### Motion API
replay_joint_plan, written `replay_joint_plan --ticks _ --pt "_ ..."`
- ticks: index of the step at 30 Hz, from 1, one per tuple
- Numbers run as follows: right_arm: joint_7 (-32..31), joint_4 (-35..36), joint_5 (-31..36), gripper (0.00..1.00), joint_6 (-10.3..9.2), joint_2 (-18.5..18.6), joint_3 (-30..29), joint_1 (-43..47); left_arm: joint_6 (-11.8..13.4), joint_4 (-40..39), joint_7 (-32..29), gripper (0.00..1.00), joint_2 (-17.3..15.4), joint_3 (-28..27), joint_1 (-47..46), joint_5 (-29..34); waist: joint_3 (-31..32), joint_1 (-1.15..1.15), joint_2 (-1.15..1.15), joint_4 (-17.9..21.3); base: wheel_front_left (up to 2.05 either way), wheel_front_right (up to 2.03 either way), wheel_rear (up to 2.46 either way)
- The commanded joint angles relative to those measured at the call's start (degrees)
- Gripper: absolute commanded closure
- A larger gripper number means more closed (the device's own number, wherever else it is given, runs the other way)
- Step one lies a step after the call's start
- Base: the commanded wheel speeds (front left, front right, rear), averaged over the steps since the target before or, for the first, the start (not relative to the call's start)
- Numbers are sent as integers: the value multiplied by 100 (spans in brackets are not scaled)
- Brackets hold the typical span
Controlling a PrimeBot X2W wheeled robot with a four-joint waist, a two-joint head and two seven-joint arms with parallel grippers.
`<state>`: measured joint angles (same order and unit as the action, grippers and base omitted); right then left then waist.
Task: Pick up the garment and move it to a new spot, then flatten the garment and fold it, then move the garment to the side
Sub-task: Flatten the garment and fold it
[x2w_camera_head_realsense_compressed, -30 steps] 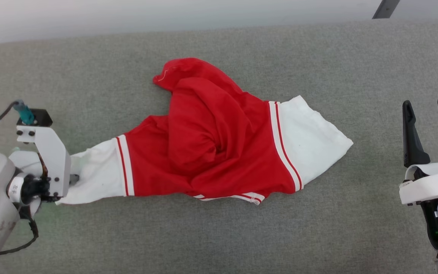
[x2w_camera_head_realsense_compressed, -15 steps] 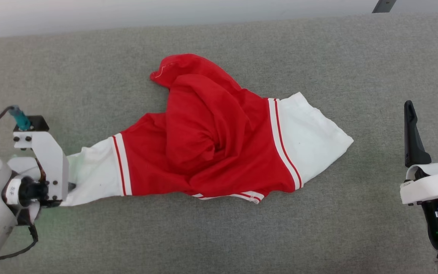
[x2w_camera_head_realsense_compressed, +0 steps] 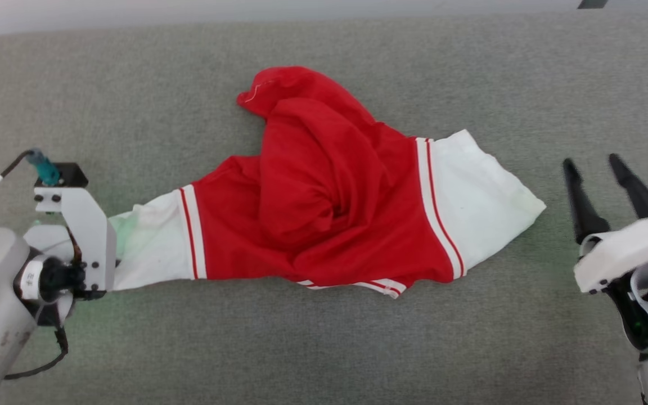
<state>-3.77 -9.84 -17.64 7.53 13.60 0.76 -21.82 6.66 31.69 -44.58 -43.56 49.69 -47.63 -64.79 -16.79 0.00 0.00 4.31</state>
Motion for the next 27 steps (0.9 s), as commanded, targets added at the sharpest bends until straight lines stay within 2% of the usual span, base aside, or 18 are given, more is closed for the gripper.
replay_joint_plan --ticks 1,7,12,18,19,20,27 --pt "-225 -140 -121 0 -9 52 95 -134 14 -17 35 100 184 87 81 26 -104 0 0 -98 0 0 0" --pt "-1268 -726 -515 0 -9 264 513 -572 -41 -81 135 100 340 108 -49 91 -253 0 0 -262 0 0 0" --pt "-2125 -1166 -564 0 -9 490 817 -836 -93 -53 192 100 466 123 -112 108 -316 0 0 -364 0 0 0" --pt "-2761 -1596 -727 0 -10 555 998 -1072 -161 26 284 100 576 118 -194 123 -344 0 0 -446 0 0 0" --pt "-2889 -1676 -789 29 -9 550 1026 -1103 -168 44 299 100 593 111 -206 116 -344 0 0 -456 0 0 0" --pt "-2986 -1730 -821 100 -9 574 1075 -1136 -173 65 306 100 606 113 -221 116 -343 0 0 -468 0 0 0" --pt "-3475 -1827 -1367 100 -9 546 932 -1518 -215 143 407 100 633 -4 -458 98 -215 0 0 -516 0 0 0"
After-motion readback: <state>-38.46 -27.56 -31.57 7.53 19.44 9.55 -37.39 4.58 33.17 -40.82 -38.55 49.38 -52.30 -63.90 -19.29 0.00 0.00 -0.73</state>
